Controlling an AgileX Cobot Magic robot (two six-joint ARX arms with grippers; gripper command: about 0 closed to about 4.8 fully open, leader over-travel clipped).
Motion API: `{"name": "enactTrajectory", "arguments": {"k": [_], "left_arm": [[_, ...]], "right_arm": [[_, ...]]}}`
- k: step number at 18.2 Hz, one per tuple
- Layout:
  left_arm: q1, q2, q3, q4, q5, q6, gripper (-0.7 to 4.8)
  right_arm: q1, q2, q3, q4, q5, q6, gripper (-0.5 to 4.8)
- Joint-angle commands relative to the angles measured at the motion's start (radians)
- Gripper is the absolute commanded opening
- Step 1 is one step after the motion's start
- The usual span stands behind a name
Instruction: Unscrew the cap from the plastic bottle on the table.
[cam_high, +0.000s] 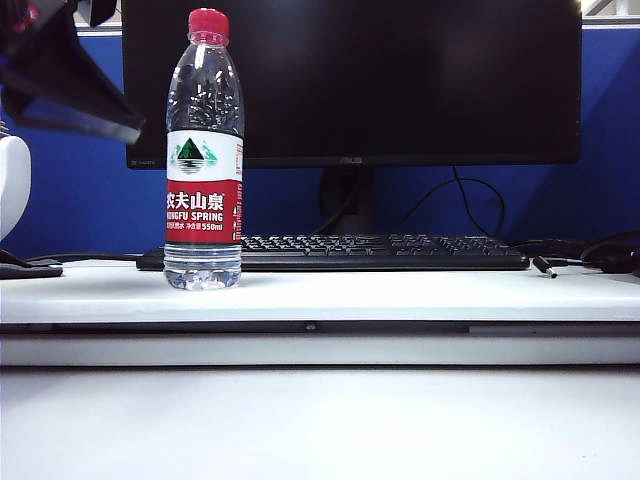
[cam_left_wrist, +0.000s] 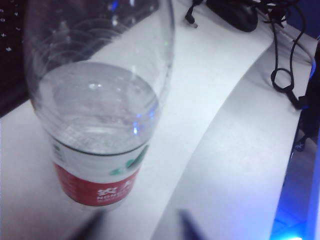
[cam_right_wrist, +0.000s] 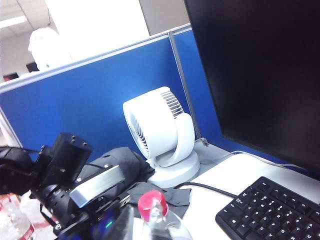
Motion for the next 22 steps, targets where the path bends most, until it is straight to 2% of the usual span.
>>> {"name": "enactTrajectory", "arguments": {"k": [1,2,4,6,11,12,13,15,19,22], "left_arm": [[0.002,-0.002,0.003,0.019,-0.005,0.010,2.49],[0.002,-0.002,0.003,0.021,-0.006,0.017,2.76],[0.000,-0.002,0.003,0.074,-0.004,0.024,3.65],[0.000,0.004,0.003,0.101,-0.008,0.046,4.07],[0.000,0.060,0.003,0.122,-0.019,0.048,4.16],[0.000,0.075,0.003,0.127,-0.015,0.048,4.61],[0.000,0.097,0.003,0.148,0.017,0.039,4.79],[-0.001,0.112,0.003,0.176,0.026,0.033,4.79],[-0.002,0.172,0.003,0.266,0.111,0.019,4.79],[-0.006,0.215,0.003,0.283,0.138,0.019,4.79]], "right_arm": [[0.000,-0.003,0.007,0.011,0.022,-0.009,0.54],[0.000,-0.003,0.007,0.010,0.021,-0.009,0.54],[0.000,-0.003,0.007,0.010,0.020,-0.008,0.54],[0.000,-0.003,0.008,0.010,0.019,-0.008,0.54],[0.000,-0.003,0.008,0.010,0.020,-0.008,0.54],[0.000,-0.003,0.008,0.010,0.020,-0.008,0.54],[0.000,-0.003,0.008,0.010,0.020,-0.008,0.54],[0.000,-0.003,0.008,0.007,0.020,-0.008,0.54],[0.000,-0.003,0.007,-0.059,0.024,-0.035,0.54],[0.000,-0.003,0.007,-0.064,0.028,-0.039,0.54]]}}
